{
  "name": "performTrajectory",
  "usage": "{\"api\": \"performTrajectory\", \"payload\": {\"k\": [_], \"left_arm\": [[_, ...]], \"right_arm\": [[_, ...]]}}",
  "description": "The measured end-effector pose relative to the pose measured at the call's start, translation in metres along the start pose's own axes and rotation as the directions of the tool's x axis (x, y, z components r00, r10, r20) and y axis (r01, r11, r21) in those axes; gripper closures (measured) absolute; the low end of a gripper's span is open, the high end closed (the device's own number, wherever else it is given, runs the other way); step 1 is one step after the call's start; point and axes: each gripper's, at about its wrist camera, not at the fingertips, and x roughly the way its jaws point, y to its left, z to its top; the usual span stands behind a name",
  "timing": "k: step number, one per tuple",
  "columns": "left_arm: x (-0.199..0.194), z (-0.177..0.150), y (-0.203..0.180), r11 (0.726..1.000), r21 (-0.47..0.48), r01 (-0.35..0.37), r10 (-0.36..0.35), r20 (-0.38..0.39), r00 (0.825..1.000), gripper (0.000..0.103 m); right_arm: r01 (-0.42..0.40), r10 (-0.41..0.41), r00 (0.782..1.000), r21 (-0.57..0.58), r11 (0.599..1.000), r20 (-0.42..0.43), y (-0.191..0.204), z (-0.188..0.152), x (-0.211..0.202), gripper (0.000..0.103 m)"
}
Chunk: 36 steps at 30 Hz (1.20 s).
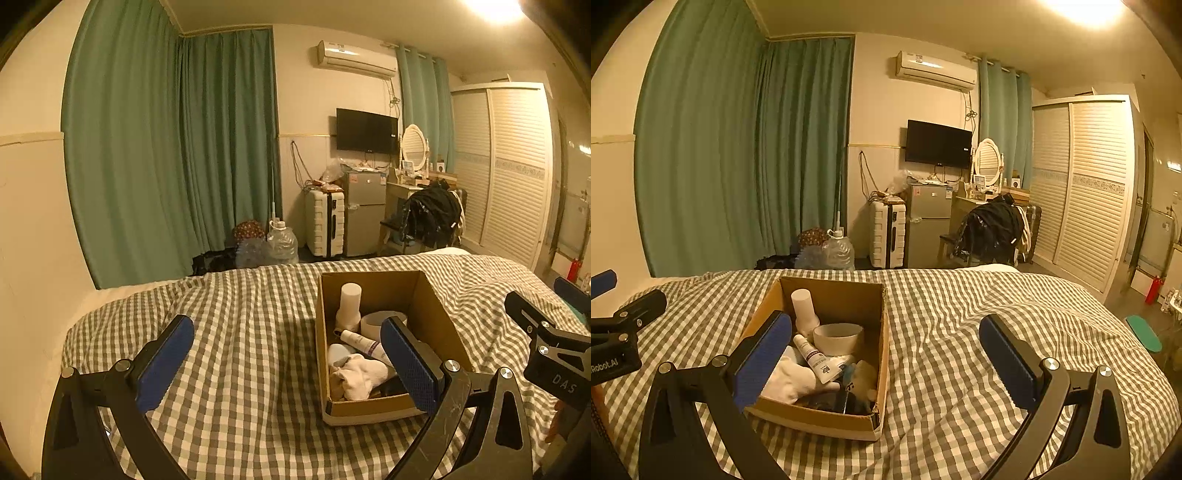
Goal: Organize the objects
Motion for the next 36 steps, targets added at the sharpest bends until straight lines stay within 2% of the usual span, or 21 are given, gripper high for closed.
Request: {"api": "performTrajectory", "payload": {"k": [9, 36], "left_arm": [[-0.0013, -0.0001, -0.0067, 1.000, 0.029, 0.011, -0.011, 0.001, 1.000, 0.000], [-0.0014, -0.0020, -0.0096, 0.999, 0.039, 0.013, -0.012, -0.006, 1.000, 0.000]], "right_arm": [[0.000, 0.000, 1.000, -0.001, 1.000, -0.006, 0.0013, 0.0006, 0.0014, 0.001], [-0.007, 0.007, 1.000, -0.003, 1.000, -0.021, 0.0006, -0.0040, 0.0058, 0.001]]}}
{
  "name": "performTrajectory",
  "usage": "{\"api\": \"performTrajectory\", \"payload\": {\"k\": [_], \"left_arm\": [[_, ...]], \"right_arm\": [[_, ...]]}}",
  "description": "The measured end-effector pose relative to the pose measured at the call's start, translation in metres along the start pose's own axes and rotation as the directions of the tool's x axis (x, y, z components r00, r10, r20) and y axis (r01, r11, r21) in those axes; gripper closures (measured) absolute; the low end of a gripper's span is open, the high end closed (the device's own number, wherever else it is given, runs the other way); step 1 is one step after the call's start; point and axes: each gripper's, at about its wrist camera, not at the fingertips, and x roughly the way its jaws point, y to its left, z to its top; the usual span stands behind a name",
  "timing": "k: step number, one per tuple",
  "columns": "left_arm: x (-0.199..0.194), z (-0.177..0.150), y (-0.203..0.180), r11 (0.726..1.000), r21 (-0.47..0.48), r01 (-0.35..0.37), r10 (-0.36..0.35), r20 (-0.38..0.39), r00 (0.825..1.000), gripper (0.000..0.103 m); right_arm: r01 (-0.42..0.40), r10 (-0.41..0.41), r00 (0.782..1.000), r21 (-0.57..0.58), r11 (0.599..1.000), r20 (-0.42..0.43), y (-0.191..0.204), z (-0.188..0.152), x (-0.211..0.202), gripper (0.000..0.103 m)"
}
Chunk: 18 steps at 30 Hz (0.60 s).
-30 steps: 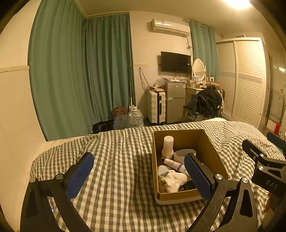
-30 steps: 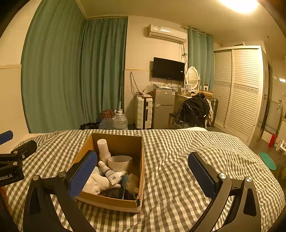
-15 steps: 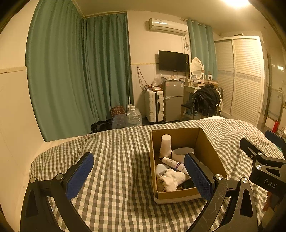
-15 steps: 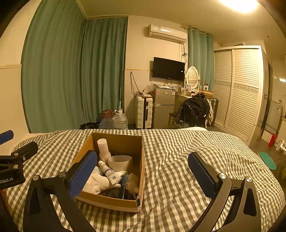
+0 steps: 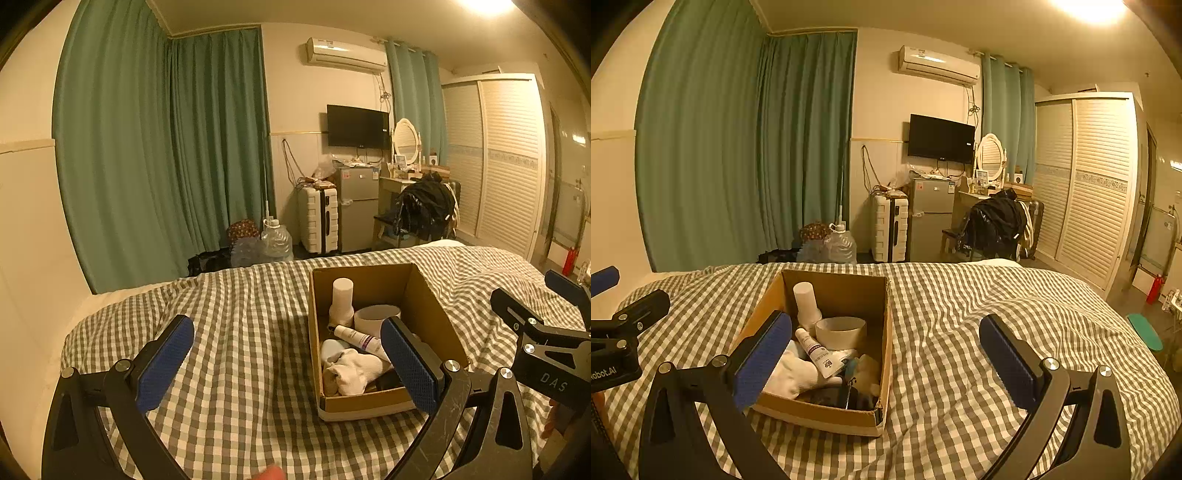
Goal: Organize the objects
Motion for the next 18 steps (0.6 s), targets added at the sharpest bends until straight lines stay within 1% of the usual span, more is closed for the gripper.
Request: {"api": "performTrajectory", "payload": {"k": [4, 18], "left_arm": [[0.0029, -0.0010, -0.0003, 1.000, -0.002, -0.001, 0.001, -0.012, 1.000, 0.000], [0.0034, -0.0011, -0.0006, 1.000, -0.006, 0.002, -0.002, -0.013, 1.000, 0.000]], "right_arm": [[0.000, 0.000, 1.000, -0.004, 1.000, -0.004, 0.0000, -0.0010, 0.0009, 0.001], [-0.004, 0.004, 1.000, -0.010, 1.000, -0.012, 0.0015, -0.0028, 0.0031, 0.001]]}}
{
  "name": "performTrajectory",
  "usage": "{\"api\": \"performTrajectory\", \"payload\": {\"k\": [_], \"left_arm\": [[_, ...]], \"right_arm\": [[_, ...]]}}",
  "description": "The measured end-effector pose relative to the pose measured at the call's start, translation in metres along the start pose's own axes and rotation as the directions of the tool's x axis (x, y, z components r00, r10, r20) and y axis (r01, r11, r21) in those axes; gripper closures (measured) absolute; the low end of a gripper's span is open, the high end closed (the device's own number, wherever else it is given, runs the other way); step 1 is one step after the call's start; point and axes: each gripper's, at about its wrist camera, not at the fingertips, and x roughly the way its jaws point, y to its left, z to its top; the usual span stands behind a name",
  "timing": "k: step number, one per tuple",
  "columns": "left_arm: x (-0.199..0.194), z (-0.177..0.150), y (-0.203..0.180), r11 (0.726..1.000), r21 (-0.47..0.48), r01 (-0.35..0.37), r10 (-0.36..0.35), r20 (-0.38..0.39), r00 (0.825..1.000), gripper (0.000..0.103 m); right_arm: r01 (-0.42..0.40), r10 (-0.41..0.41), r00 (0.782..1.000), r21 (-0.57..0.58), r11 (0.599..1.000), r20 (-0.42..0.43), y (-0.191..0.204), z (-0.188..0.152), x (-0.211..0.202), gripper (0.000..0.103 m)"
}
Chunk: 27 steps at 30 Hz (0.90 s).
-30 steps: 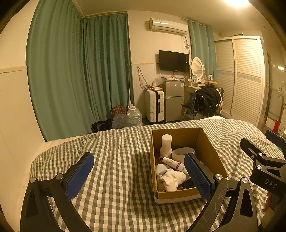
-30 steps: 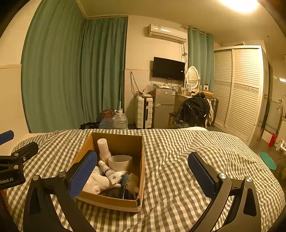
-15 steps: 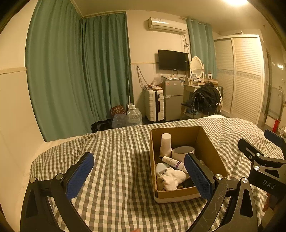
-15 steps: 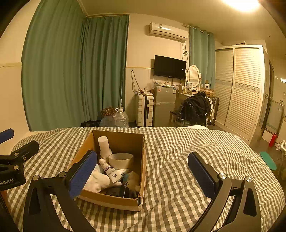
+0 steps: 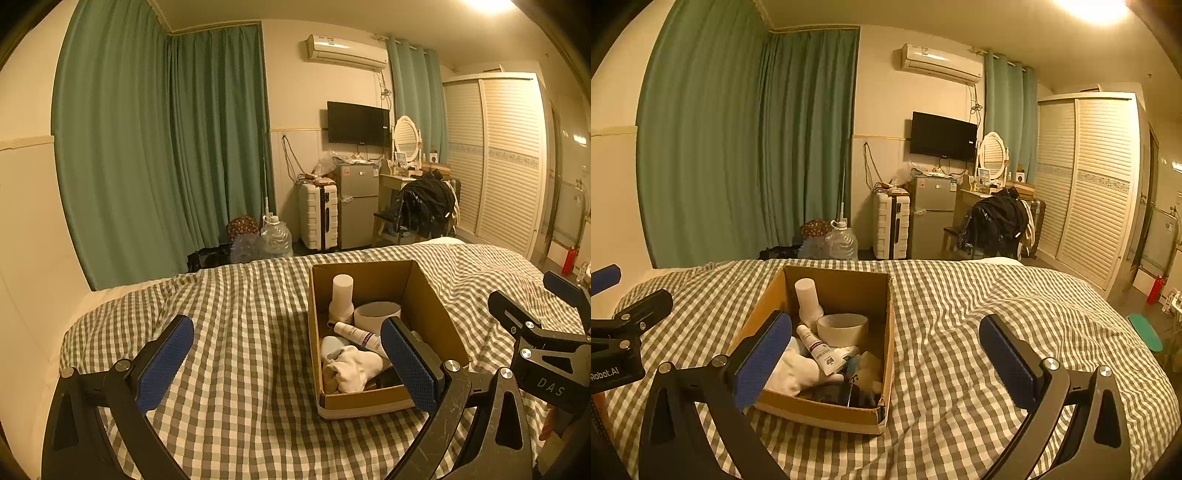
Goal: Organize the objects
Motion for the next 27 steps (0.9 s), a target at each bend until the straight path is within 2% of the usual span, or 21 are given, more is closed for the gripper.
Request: {"api": "performTrajectory", "payload": {"k": [27], "left_arm": [[0.0022, -0.0024, -0.0013, 1.000, 0.007, -0.014, 0.015, -0.004, 1.000, 0.000]], "right_arm": [[-0.008, 0.007, 1.000, -0.011, 1.000, -0.017, 0.0079, -0.0029, 0.0052, 0.001]]}}
